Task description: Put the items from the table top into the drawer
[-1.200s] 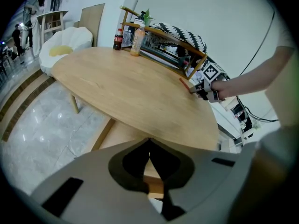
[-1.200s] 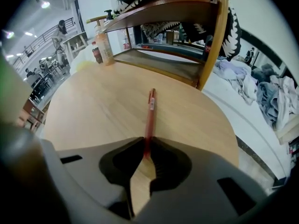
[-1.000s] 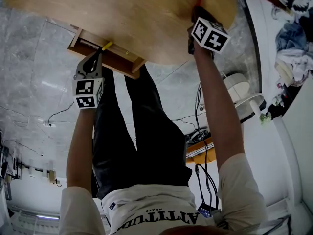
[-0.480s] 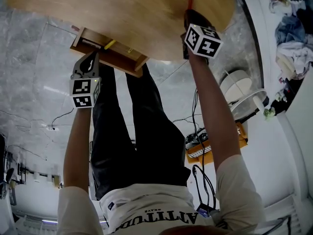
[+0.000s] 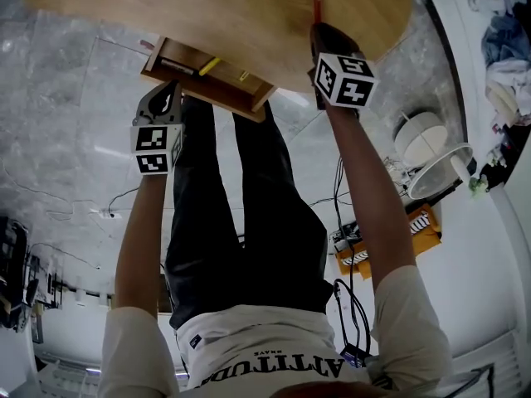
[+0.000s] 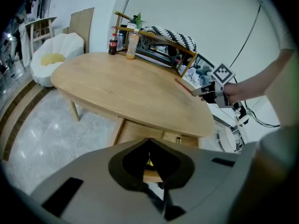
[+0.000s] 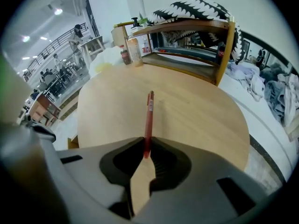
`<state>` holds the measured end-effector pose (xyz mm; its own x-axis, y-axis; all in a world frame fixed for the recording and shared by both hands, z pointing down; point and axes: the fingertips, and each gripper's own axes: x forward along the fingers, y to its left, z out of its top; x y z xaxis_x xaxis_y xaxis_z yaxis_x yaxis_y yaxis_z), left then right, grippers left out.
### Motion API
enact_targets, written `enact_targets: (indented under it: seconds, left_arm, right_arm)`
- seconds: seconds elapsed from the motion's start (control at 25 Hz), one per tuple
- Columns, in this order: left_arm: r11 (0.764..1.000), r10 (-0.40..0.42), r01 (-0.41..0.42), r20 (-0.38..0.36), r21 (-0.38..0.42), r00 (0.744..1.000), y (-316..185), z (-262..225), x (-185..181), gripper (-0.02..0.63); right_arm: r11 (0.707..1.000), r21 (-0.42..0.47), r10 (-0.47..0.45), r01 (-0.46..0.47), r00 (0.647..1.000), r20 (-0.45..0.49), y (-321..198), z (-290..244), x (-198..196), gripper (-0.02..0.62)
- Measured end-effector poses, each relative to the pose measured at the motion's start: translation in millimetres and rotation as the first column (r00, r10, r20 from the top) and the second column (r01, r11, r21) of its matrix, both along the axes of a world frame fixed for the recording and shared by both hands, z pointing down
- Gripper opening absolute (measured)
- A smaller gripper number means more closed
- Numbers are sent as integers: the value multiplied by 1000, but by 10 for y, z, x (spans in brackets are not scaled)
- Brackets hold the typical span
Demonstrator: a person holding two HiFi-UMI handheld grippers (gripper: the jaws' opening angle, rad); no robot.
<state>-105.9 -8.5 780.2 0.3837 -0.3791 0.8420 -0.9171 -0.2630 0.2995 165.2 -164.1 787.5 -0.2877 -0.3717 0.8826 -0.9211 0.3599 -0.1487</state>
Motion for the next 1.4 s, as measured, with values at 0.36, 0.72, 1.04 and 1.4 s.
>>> enact_targets:
  seconds: [0.36, 0.72, 1.04, 1.4]
  left_arm:
    - [1000, 20, -20, 4, 5, 1000, 82, 31, -153, 21]
    - [999, 50, -50, 1, 0, 999, 237, 65, -193, 21]
    - [996, 90, -90, -2, -6, 996, 310, 90, -171, 21]
    - [993, 118, -118, 6, -15, 993, 349, 161, -278, 21]
  right_arm:
    - [996, -39, -76, 78, 996, 49, 688, 3, -371, 60]
    - [976, -89, -183, 196, 974, 135, 1483, 47, -823, 60]
    - [933, -125, -307, 336, 930, 204, 2138, 152, -1220, 60]
    - [915, -232, -289, 329, 938, 191, 2491, 458, -1177, 60]
